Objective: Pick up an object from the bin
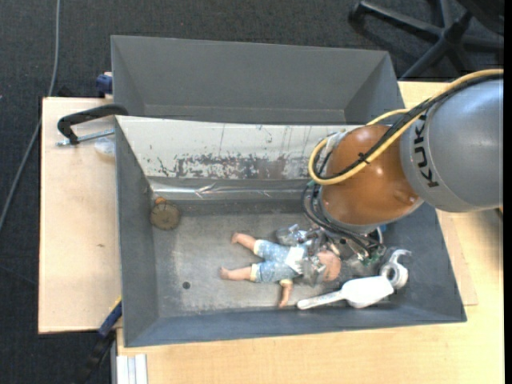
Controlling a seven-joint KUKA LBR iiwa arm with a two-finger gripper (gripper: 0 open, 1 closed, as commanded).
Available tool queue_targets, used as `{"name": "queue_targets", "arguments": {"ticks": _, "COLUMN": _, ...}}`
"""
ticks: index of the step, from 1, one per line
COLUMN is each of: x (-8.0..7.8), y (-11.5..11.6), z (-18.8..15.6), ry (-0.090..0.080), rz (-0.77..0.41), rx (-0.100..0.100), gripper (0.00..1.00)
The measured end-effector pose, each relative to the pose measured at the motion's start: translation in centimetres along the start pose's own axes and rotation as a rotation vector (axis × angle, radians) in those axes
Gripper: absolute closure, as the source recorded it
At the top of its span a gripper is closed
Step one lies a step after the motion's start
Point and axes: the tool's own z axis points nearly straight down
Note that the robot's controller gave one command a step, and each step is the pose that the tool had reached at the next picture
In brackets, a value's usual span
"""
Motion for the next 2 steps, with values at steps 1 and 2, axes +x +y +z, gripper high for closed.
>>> {"name": "queue_targets", "arguments": {"ticks": 1, "x": -0.6, "y": 0.9, "z": 0.1, "ry": -0.002, "rz": -0.035, "rx": 0.0, "gripper": 1.0}}
{"name": "queue_targets", "arguments": {"ticks": 2, "x": -1.9, "y": -1.3, "z": -15.6, "ry": -0.008, "rz": -0.033, "rx": 0.003, "gripper": 1.0}}
